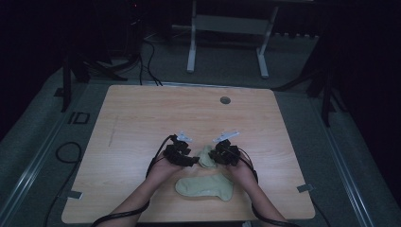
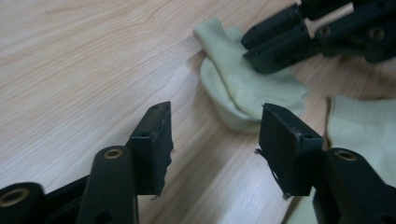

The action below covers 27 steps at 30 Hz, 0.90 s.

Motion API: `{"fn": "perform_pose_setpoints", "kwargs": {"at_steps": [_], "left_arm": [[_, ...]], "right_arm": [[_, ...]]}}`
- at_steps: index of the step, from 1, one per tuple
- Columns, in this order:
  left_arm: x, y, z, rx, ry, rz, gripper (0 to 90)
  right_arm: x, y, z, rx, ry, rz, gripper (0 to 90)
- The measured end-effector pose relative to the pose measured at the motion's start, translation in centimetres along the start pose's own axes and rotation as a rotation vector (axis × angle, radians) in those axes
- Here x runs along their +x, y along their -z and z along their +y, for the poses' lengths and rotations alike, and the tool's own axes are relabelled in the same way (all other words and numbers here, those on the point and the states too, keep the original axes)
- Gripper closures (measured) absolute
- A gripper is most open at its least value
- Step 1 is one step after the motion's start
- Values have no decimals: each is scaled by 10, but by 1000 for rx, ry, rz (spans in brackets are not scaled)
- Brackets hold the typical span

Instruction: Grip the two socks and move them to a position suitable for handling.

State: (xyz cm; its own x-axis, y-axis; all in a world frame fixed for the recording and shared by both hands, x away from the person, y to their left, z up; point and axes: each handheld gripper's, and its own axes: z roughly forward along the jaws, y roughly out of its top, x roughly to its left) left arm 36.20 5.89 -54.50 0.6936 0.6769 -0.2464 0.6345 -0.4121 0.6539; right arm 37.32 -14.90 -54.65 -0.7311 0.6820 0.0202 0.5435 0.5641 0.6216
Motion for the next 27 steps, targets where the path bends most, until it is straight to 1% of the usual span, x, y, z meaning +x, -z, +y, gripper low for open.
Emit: {"fn": "perform_pose_setpoints", "kwargs": {"at_steps": [2,4,5,7,9,13,15,17,20,21,25,26,27], "left_arm": [[-1,-5,2,10,-10,-4,490],[-2,-9,3,16,-5,-21,550],[-3,-10,3,15,-9,-18,588],[-5,-12,4,18,-14,-16,713],[-6,-12,3,13,-16,-5,852],[-9,-8,3,13,-29,10,872],[-8,-5,3,8,-26,11,873],[-7,0,3,6,-29,26,873],[-3,10,1,-9,-20,48,873],[-1,14,-1,-10,-14,45,873],[5,32,-6,-23,-9,67,873],[6,37,-7,-26,-4,62,873],[6,37,-7,-26,-4,62,873]], "right_arm": [[2,0,0,8,16,-8,820],[2,0,1,9,22,-12,824],[2,-1,1,9,26,-13,826],[2,-1,1,9,24,-11,829],[2,-1,1,7,20,-11,834],[3,1,1,1,17,-7,845],[3,4,1,-5,17,-3,848],[3,9,2,-20,18,-3,851],[1,20,2,-49,13,-7,857],[1,23,3,-55,10,-11,859],[-4,39,2,-88,0,-21,859],[-5,43,2,-95,1,-25,859],[-5,43,2,-95,1,-25,859]]}}
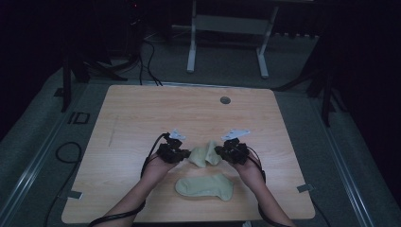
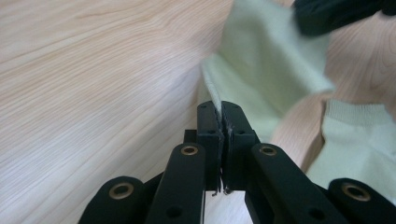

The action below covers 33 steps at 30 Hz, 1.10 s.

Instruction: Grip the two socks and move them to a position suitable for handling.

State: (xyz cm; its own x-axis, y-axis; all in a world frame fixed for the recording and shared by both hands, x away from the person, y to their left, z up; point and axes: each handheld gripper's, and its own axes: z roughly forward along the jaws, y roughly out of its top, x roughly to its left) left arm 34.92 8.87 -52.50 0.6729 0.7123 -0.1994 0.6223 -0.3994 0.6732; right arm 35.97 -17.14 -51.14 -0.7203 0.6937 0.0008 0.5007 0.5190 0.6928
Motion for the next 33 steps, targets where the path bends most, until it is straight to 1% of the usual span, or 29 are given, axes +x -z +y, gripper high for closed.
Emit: {"fn": "perform_pose_setpoints", "kwargs": {"at_steps": [1,2,3,5,6,7,9,12,14,16,17,18,19,20,21,22,23,24,25,26,27,29,30,31,32,33], "left_arm": [[4,10,-3,-3,10,-3,873],[4,14,-4,-3,14,-6,872],[5,18,-6,-2,11,-2,872],[7,23,-9,10,13,-10,872],[7,25,-11,5,11,4,872],[8,25,-13,7,4,4,872],[10,23,-17,14,18,2,871],[15,14,-22,27,33,-12,870],[17,8,-25,30,48,-12,868],[20,3,-27,48,57,-24,860],[20,2,-27,56,67,-23,803],[21,2,-27,50,72,-14,704],[21,5,-27,30,77,-4,632],[21,7,-26,11,86,17,569],[22,11,-25,0,94,29,505],[22,14,-24,-18,98,28,484],[21,17,-23,-33,99,30,485],[18,22,-20,-59,87,29,486],[15,25,-18,-71,67,28,510],[11,27,-15,-86,49,26,564],[8,28,-13,-88,28,16,615],[1,25,-8,-66,-4,11,733],[-1,21,-7,-49,-21,9,777],[-3,17,-6,-27,-28,10,823],[-4,13,-6,-8,-35,12,856],[-5,9,-7,7,-43,21,871]], "right_arm": [[-1,4,0,-4,0,-1,859],[-2,10,-1,-12,2,-4,859],[-2,12,-1,-9,3,1,859],[-2,14,-4,-6,7,2,859],[-1,15,-6,-1,7,5,859],[-1,14,-8,2,12,0,858],[-1,11,-13,20,11,8,858],[-2,1,-19,49,1,15,858],[-3,-5,-22,58,-8,18,858],[-5,-9,-23,67,-10,19,854],[-6,-11,-23,70,-14,21,834],[-7,-12,-23,76,-15,23,753],[-8,-13,-22,76,-21,30,697],[-9,-13,-22,73,-26,30,705],[-9,-11,-21,67,-28,28,705],[-9,-9,-20,59,-28,25,705],[-9,-7,-19,52,-30,24,714],[-9,-5,-18,44,-32,23,730],[-9,-2,-16,30,-35,22,758],[-7,-1,-15,23,-32,23,796],[-5,0,-14,21,-25,24,817],[0,-2,-13,31,-6,25,867],[3,-4,-12,39,3,24,872],[4,-6,-13,45,8,22,881],[5,-9,-13,50,13,21,880],[6,-11,-14,56,13,18,880]]}}
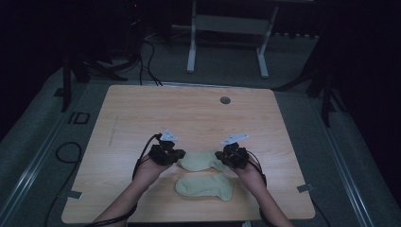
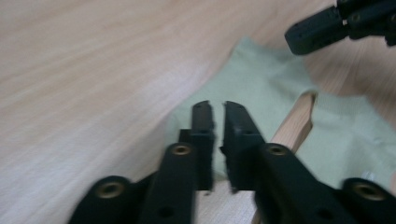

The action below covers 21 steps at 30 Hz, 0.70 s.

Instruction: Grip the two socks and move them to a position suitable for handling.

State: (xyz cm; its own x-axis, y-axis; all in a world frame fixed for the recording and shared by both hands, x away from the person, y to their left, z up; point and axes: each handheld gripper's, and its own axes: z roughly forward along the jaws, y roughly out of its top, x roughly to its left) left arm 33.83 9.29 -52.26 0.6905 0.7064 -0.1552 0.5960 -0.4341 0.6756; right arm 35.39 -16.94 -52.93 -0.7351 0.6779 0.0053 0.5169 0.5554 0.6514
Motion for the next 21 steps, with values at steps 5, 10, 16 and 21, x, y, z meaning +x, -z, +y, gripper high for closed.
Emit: {"fn": "perform_pose_setpoints", "kwargs": {"at_steps": [5,10,16,21], "left_arm": [[6,-12,-10,47,-15,47,892],[15,-10,-20,62,-11,56,817],[16,-13,-26,78,-40,67,778],[12,-16,-29,78,-69,67,638]], "right_arm": [[-2,-12,-8,47,12,-21,879],[-7,-15,-14,58,-4,-23,866],[-8,-15,-14,62,1,-27,858],[-8,-15,-14,57,-2,-23,843]]}}
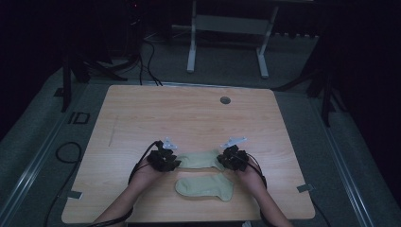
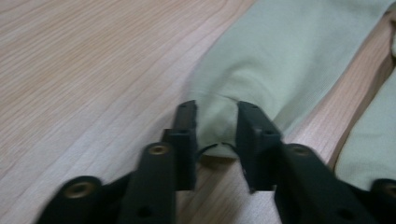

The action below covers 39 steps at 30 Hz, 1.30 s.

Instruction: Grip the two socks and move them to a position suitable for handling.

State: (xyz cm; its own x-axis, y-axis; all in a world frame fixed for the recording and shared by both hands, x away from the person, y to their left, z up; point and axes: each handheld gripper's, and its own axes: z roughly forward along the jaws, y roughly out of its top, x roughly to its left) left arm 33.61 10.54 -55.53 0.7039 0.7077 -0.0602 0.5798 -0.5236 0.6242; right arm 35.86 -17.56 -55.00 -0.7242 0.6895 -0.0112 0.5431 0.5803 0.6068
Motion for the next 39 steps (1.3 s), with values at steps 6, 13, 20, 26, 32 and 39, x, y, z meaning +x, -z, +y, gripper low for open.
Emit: {"fn": "perform_pose_setpoints", "kwargs": {"at_steps": [6,13,20,26,32,39], "left_arm": [[-10,-3,0,4,-68,27,493],[-9,-4,-2,-12,-64,30,452],[-8,-4,2,12,-70,12,418],[-5,6,2,0,-40,-21,380],[-2,32,-3,-50,26,-24,362],[-5,50,-18,-49,62,-31,363]], "right_arm": [[0,0,-1,-9,-5,6,824],[0,0,-2,-15,-11,12,806],[1,0,-1,-9,-14,34,692],[1,7,3,-28,-4,36,522],[2,23,3,-67,-9,32,463],[7,38,-10,-56,-11,48,408]]}}
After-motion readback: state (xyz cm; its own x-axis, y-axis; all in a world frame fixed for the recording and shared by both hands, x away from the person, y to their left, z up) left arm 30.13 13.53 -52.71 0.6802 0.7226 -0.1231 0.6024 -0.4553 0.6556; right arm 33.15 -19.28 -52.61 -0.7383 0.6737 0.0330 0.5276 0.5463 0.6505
